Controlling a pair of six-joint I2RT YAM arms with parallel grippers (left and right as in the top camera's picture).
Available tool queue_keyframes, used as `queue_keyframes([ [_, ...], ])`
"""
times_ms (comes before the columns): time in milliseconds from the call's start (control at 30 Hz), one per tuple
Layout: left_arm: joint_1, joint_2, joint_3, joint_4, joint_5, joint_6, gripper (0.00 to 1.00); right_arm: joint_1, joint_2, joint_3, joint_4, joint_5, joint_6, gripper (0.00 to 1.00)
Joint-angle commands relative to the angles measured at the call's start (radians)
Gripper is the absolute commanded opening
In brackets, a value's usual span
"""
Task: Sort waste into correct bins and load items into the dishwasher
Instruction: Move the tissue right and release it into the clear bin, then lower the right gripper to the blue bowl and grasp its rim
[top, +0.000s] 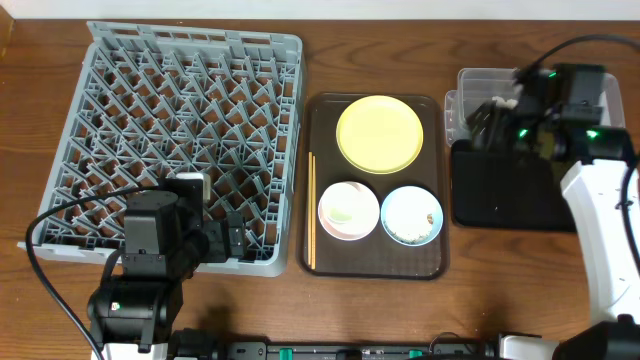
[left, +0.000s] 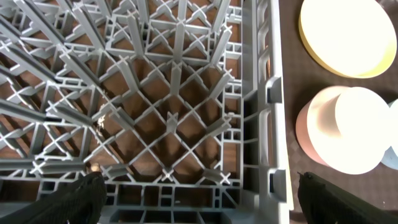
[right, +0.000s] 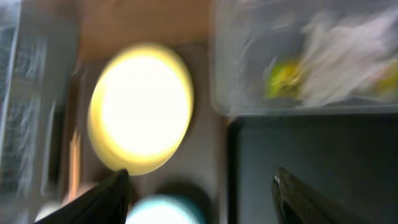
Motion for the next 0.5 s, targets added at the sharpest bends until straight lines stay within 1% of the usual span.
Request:
queue_keyframes([
  [0,0.002,-0.002,0.017,-0.001,0.013,-0.005,0.99,0.075,-0.001,-0.002,-0.122,-0.082,-0.085,0.69],
  [100,0.002,-0.002,0.017,0.000,0.012,-0.005,0.98,0.150,-0.002,-0.019,-0.222,-0.082,-0.130,0.65],
  [133,0.002,-0.002,0.017,0.000,0.012,-0.005,0.98,0.192,-0.002,-0.028,-0.266,-0.074,-0.164,0.62],
  [200,0.002,-0.002,0.017,0.000,0.013,-0.005,0.99,0.243,-0.002,-0.040,-0.304,-0.046,-0.183,0.61],
  [300,0.002,-0.002,0.017,0.000,0.012,-0.005,0.98,0.317,-0.002,-0.064,-0.312,-0.021,-0.202,0.63],
  [467,0.002,-0.002,0.017,0.000,0.013,-0.005,0.98,0.420,-0.002,-0.121,-0.283,0.003,-0.210,0.63],
])
